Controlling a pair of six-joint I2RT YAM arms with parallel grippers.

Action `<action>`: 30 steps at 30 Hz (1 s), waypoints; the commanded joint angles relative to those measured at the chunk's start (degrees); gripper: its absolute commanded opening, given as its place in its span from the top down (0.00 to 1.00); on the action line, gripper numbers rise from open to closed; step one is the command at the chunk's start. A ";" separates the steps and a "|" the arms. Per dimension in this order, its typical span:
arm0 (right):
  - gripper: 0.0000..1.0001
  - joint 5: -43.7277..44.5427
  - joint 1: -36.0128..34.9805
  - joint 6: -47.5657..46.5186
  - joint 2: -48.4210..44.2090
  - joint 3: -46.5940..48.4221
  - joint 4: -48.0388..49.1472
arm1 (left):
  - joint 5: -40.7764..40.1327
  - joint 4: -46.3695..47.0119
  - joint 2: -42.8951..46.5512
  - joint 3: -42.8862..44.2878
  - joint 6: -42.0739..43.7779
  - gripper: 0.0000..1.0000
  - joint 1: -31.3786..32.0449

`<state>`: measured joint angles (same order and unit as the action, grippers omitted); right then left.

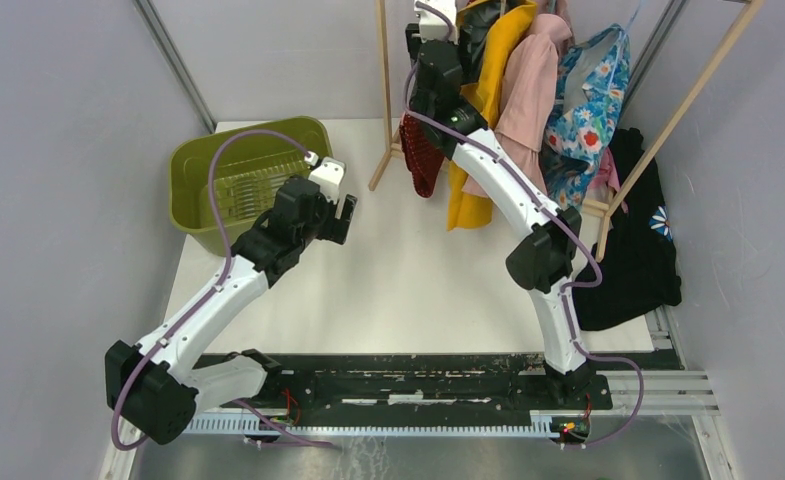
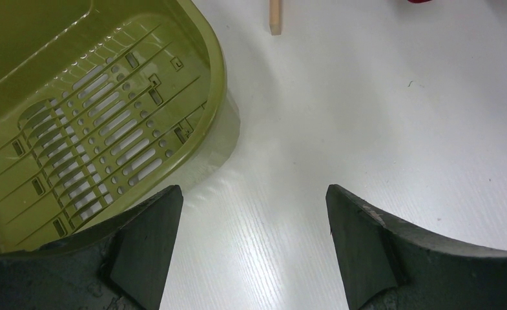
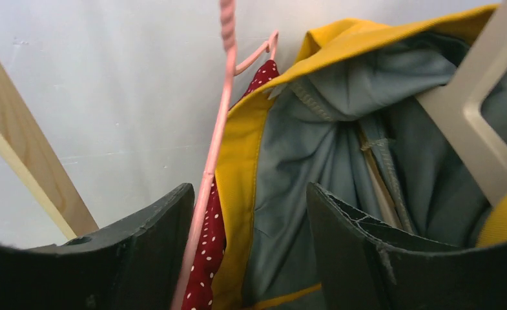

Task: Remove the skirt from the hanger
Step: Pick up the hanger from the clothesline.

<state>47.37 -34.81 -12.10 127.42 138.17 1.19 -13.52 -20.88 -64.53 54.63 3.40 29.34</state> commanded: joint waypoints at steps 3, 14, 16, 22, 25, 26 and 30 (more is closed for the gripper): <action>0.29 2.90 0.84 11.59 -4.97 4.39 -9.81 | -1.37 1.68 3.20 0.14 2.31 0.11 0.13; 0.31 -7.83 2.45 31.60 -6.97 9.11 -24.58 | -0.92 2.50 5.21 -1.62 2.14 0.10 0.16; 0.32 -9.39 2.46 33.85 -6.40 10.13 -25.83 | -0.69 2.66 5.49 -1.85 2.14 0.10 0.10; 0.34 -13.34 2.40 36.73 -3.74 14.25 -28.02 | -1.32 2.87 6.08 -2.49 2.48 0.09 0.11; 0.38 -13.69 2.53 37.11 -3.71 14.06 -29.20 | -1.72 2.95 6.01 -2.44 2.66 0.09 0.10; 0.38 -14.03 2.50 37.14 -3.80 14.04 -29.91 | -1.81 3.00 6.00 -2.47 2.74 0.09 0.10; 0.38 -14.26 2.63 36.51 -5.28 13.15 -33.71 | -1.60 3.01 6.04 -2.64 2.67 0.09 0.15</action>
<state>34.24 -32.36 23.70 123.63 150.06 -29.28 -14.06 -20.80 -59.83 52.10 3.51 29.34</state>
